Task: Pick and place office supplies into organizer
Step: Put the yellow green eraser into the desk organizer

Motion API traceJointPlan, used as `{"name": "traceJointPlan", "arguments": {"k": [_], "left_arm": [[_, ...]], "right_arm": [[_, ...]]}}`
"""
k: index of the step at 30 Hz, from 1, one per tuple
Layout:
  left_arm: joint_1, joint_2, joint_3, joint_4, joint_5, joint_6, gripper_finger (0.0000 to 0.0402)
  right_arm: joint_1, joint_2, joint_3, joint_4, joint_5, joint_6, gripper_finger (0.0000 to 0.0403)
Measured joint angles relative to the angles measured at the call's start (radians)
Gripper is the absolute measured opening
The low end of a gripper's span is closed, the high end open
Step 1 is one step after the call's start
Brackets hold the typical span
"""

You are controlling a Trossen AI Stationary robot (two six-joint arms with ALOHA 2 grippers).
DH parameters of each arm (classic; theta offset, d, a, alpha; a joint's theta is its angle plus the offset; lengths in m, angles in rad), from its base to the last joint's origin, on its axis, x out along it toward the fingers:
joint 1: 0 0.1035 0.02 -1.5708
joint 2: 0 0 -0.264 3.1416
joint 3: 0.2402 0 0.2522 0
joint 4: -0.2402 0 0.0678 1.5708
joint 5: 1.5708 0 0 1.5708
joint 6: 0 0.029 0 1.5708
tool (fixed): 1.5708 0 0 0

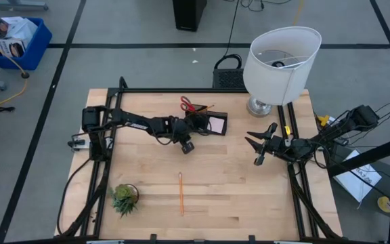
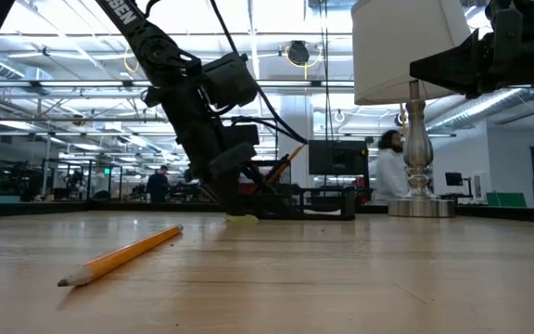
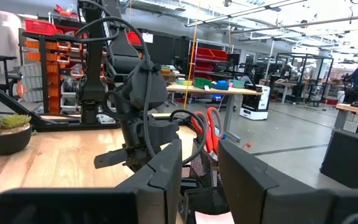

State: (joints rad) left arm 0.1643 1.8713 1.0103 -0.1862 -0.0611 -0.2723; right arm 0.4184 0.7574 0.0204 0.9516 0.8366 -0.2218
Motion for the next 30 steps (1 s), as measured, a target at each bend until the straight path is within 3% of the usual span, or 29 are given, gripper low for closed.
{"name": "traceJointPlan", "arguments": {"k": [6,11,15,21,30], "left_arm": [[-0.034,0.0,0.0,0.011,0.113,0.028,0.0112],[-0.058,-0.001,0.0,0.009,0.11,0.045,0.0187],[-0.065,-0.001,0.0,0.011,0.108,0.031,0.0221],[-0.078,-0.003,0.0,0.008,0.052,0.06,0.0223],[-0.07,0.015,-0.001,0.084,0.009,0.056,0.0171]], "right_arm": [[0.0,0.0,0.0,0.0,0.0,0.0,0.01],[0.0,0.0,0.0,0.0,0.0,0.0,0.01],[0.0,0.0,0.0,0.0,0.0,0.0,0.01],[0.0,0.0,0.0,0.0,0.0,0.0,0.01],[0.0,0.0,0.0,0.0,0.0,0.0,0.01]]}}
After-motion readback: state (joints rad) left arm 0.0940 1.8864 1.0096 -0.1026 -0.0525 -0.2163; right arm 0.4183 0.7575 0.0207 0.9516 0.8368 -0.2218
